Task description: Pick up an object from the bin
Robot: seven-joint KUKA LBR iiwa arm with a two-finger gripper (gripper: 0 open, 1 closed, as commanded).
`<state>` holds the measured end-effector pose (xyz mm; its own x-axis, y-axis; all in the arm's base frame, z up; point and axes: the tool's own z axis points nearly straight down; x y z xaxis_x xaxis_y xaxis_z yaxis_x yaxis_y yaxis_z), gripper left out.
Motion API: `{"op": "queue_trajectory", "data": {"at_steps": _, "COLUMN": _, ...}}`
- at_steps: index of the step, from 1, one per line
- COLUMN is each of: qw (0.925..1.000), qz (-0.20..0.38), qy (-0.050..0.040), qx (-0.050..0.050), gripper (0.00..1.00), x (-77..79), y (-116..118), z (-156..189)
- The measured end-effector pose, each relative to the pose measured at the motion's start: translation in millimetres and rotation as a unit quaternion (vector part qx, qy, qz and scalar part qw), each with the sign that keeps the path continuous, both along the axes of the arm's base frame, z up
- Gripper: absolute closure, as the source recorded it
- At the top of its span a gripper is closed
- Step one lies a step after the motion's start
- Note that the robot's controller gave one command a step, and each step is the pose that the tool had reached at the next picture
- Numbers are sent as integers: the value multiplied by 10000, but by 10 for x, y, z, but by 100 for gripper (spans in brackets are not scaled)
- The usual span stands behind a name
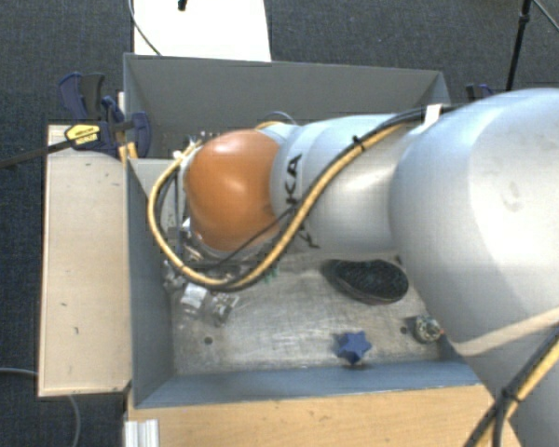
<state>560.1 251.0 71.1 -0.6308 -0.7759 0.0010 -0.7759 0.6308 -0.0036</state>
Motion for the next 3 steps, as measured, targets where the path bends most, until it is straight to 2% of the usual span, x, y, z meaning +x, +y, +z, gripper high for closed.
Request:
{"op": "queue_trajectory", "data": {"at_steps": 1, "qw": 10000, "qz": -39, "qy": 9, "qx": 15, "gripper": 0, "x": 6, "y": -8, "z": 4}}
{"op": "queue_trajectory", "data": {"at_steps": 2, "qw": 10000, "qz": -57, "qy": 12, "qx": 24, "gripper": 100, "x": 4, "y": 5, "z": 6}}
{"op": "queue_trajectory", "data": {"at_steps": 3, "qw": 10000, "qz": -84, "qy": -19, "qx": 39, "gripper": 100, "x": 16, "y": 15, "z": 275}}
